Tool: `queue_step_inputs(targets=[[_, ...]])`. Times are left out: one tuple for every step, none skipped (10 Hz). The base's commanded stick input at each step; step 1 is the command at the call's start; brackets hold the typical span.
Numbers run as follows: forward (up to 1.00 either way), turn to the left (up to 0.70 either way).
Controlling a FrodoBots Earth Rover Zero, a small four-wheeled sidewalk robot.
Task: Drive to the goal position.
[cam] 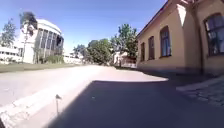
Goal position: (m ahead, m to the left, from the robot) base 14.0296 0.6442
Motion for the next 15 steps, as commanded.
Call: queue_step_inputs(targets=[[0.60,0.00],[0.60,0.00],[0.60,0.00],[0.60,0.00],[0.60,0.00],[0.60,0.00],[0.60,0.00],[0.60,0.00],[0.59,0.00],[0.57,0.00],[0.54,0.00],[0.56,0.00],[0.60,0.00],[0.60,0.00],[0.60,0.00]])
